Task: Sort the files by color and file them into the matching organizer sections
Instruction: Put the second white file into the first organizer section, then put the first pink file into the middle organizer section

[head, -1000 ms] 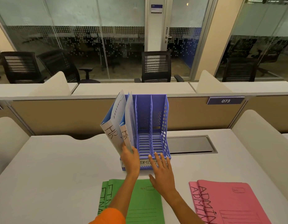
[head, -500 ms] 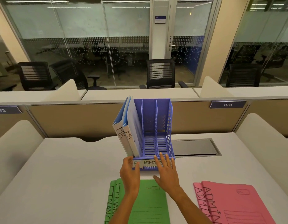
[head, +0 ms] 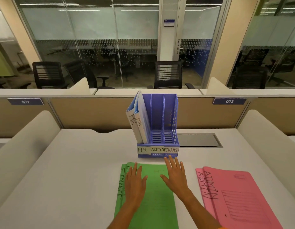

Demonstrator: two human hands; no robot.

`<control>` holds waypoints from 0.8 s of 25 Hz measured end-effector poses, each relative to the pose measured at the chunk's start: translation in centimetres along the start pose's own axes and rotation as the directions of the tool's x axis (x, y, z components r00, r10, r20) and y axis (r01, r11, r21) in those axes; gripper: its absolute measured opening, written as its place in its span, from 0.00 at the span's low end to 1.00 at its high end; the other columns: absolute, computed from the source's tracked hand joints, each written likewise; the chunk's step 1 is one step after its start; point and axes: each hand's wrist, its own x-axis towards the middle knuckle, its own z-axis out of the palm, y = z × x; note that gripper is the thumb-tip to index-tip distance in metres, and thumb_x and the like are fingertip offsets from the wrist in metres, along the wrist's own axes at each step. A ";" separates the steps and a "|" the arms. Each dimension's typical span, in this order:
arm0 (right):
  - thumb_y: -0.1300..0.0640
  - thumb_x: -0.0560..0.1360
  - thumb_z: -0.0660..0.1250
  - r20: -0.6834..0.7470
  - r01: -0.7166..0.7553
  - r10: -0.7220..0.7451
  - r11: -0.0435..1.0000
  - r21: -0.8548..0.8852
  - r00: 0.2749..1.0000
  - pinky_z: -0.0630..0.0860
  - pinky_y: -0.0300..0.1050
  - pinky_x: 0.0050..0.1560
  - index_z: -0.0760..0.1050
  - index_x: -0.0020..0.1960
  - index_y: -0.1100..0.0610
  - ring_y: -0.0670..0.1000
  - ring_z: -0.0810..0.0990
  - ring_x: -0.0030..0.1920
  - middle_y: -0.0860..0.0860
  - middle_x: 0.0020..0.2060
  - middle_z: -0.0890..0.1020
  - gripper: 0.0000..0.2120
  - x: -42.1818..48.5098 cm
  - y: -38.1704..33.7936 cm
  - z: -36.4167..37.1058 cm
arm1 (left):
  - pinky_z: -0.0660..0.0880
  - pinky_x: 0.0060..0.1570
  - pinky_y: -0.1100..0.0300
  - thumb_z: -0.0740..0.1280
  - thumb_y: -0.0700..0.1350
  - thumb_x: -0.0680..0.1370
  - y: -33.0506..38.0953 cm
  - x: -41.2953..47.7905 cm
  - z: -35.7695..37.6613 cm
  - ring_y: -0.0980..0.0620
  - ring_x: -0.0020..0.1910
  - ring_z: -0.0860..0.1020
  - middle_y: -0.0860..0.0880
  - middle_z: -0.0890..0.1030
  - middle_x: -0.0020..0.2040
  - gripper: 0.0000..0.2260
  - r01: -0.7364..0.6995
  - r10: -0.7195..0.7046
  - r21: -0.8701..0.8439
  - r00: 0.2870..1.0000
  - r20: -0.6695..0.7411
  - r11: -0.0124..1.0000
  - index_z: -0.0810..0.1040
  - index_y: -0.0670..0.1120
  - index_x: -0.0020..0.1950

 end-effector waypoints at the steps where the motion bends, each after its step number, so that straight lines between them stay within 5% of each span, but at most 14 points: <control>1: 0.39 0.77 0.61 0.012 -0.012 0.012 1.000 0.001 1.000 0.39 0.54 0.77 0.45 0.79 0.49 0.56 0.44 0.79 0.51 0.79 0.48 0.39 -1.0 0.0 0.3 | 0.54 0.78 0.53 0.56 0.58 0.82 -0.2 -1.2 0.3 0.49 0.80 0.52 0.53 0.54 0.81 0.25 -0.006 0.006 0.013 1.000 0.019 1.000 0.59 0.53 0.78; 10: 0.42 0.78 0.61 0.054 -0.090 0.088 0.996 0.029 0.995 0.38 0.54 0.77 0.45 0.79 0.50 0.57 0.43 0.79 0.52 0.79 0.47 0.38 -7.3 0.5 0.9 | 0.55 0.78 0.51 0.56 0.58 0.82 0.5 -5.4 2.1 0.49 0.80 0.52 0.52 0.54 0.81 0.26 -0.070 0.070 -0.007 0.994 0.081 0.998 0.58 0.52 0.78; 20: 0.42 0.78 0.61 0.027 -0.337 0.336 0.939 0.068 0.941 0.44 0.56 0.77 0.46 0.79 0.51 0.58 0.47 0.79 0.53 0.79 0.50 0.37 -13.6 10.4 -1.0 | 0.55 0.77 0.54 0.57 0.56 0.82 10.0 -7.3 5.9 0.49 0.79 0.55 0.51 0.56 0.80 0.25 -0.257 0.274 -0.107 0.941 0.199 0.961 0.59 0.52 0.78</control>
